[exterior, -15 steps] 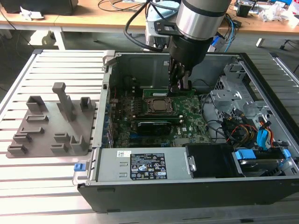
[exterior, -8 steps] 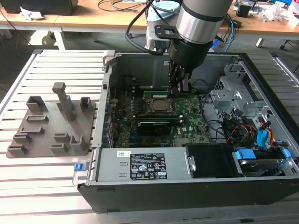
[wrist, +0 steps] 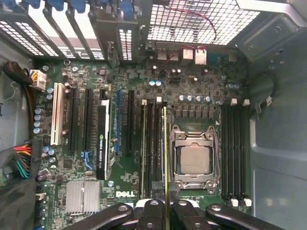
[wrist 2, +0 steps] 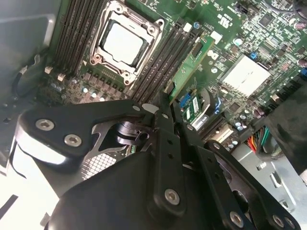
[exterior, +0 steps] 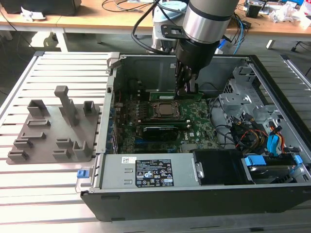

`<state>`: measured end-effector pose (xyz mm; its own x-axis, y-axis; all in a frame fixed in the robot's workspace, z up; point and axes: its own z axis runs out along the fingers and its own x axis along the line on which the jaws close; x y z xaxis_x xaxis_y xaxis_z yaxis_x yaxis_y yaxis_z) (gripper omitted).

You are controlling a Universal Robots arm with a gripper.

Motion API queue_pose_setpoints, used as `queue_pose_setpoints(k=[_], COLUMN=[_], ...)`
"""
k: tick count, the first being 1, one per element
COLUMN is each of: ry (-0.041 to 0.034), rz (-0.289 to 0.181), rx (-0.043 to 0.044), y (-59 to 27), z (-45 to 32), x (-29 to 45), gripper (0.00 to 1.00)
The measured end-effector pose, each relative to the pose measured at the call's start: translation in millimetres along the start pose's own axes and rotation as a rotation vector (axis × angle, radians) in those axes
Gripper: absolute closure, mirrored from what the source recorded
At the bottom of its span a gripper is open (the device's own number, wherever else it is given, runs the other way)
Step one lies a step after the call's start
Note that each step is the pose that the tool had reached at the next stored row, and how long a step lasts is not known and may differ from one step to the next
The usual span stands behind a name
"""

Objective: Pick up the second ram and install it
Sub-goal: 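Insert the second ram into the second slot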

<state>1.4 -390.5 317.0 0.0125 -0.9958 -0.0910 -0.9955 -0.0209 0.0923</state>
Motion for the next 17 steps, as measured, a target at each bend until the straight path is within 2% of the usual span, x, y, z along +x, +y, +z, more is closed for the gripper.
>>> queue_pose_setpoints(k=[2, 6, 17], ry=[0.0000, 0.0000, 0.0000], rz=[0.000, 0.000, 0.000], rx=[0.0000, 0.0000, 0.0000], y=[-0.3, -0.6, -0.8], z=[1.3, 9.6, 16.0], x=[-1.8, -1.5, -0.9], gripper=[0.86, 0.86, 0.86])
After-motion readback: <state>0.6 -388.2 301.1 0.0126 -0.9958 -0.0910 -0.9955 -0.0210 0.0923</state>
